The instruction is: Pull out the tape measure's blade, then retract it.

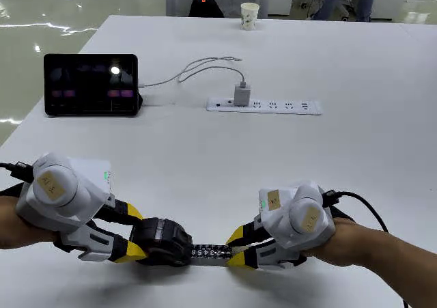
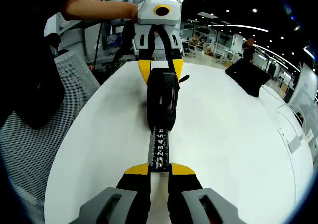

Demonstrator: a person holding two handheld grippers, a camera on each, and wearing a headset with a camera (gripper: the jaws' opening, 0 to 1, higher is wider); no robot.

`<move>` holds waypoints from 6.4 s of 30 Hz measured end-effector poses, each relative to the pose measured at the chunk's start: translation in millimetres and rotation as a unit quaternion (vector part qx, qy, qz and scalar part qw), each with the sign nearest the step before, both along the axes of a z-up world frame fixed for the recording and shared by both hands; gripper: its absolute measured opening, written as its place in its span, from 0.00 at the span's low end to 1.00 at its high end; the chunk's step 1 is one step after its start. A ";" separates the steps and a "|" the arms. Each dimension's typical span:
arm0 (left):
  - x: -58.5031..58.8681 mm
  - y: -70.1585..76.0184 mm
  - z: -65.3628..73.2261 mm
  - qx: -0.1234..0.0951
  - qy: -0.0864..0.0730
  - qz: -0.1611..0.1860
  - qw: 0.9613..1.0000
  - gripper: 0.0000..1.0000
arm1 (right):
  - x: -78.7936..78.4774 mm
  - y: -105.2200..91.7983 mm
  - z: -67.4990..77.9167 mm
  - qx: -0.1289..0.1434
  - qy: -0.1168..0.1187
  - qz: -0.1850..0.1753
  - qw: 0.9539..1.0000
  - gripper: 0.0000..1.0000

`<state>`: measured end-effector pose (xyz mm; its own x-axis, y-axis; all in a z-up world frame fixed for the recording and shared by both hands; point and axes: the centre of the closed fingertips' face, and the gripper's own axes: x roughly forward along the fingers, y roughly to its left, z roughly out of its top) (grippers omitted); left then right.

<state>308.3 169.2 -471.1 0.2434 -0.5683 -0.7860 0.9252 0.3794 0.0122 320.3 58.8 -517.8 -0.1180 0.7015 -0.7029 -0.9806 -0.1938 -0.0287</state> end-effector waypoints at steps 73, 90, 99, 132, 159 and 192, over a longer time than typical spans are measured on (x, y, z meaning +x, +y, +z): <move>0.3 -2.1 -1.1 0.002 0.009 0.011 1.000 0.24 | 12.6 -80.5 -0.5 -0.025 0.002 -0.024 0.999 0.09; -0.2 -2.7 -1.1 0.003 0.008 0.012 1.000 0.24 | 14.7 -106.1 -1.3 -0.036 0.004 -0.035 0.999 0.09; -1.1 -3.7 -0.7 0.003 0.009 0.012 1.000 0.24 | 15.4 -119.6 -1.0 -0.043 0.006 -0.042 0.998 0.09; -0.9 -4.2 -0.9 0.004 0.009 0.013 1.000 0.24 | 21.4 -163.7 -0.9 -0.078 -0.003 -0.062 0.995 0.09; 2.2 -1.5 -3.4 0.016 -0.008 0.022 1.000 0.24 | 19.5 -162.4 -2.2 -0.114 -0.013 -0.056 0.992 0.11; -11.8 14.5 -4.3 0.000 -0.018 0.107 0.994 0.46 | 8.7 -164.8 5.9 -0.127 -0.027 -0.136 0.982 0.36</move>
<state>296.5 183.6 -475.4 0.3866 -0.4998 -0.7751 0.8222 0.5674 0.0442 329.0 -106.0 -511.9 0.0914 0.5033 -0.8593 -0.9955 0.0680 -0.0660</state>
